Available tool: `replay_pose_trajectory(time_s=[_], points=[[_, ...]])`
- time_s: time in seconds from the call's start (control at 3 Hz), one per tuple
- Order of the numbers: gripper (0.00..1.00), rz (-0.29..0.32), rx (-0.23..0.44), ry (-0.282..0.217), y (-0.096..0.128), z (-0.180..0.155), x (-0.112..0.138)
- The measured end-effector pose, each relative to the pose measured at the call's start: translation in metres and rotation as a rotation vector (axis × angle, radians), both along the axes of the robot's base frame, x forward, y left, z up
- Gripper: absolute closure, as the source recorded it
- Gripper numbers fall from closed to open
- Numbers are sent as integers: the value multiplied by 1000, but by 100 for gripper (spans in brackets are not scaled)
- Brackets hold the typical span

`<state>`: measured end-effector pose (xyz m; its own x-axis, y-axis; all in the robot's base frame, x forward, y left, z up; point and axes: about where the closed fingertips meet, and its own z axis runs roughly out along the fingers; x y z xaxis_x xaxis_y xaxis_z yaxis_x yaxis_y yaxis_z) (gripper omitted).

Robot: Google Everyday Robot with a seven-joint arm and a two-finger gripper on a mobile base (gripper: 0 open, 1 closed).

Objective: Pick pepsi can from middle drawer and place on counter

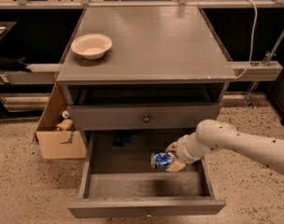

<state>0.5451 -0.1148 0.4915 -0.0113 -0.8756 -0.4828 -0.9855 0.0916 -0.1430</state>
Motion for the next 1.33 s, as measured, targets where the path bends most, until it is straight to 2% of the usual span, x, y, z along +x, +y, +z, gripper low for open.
replay_pose_trajectory(time_s=[0.33, 0.67, 1.0, 1.33], points=[[100, 0, 0, 0, 0, 0, 0], [100, 25, 45, -5, 0, 40, 2], [100, 68, 109, -43, -3, 135, -1], [100, 96, 146, -98, -10, 234, -5]])
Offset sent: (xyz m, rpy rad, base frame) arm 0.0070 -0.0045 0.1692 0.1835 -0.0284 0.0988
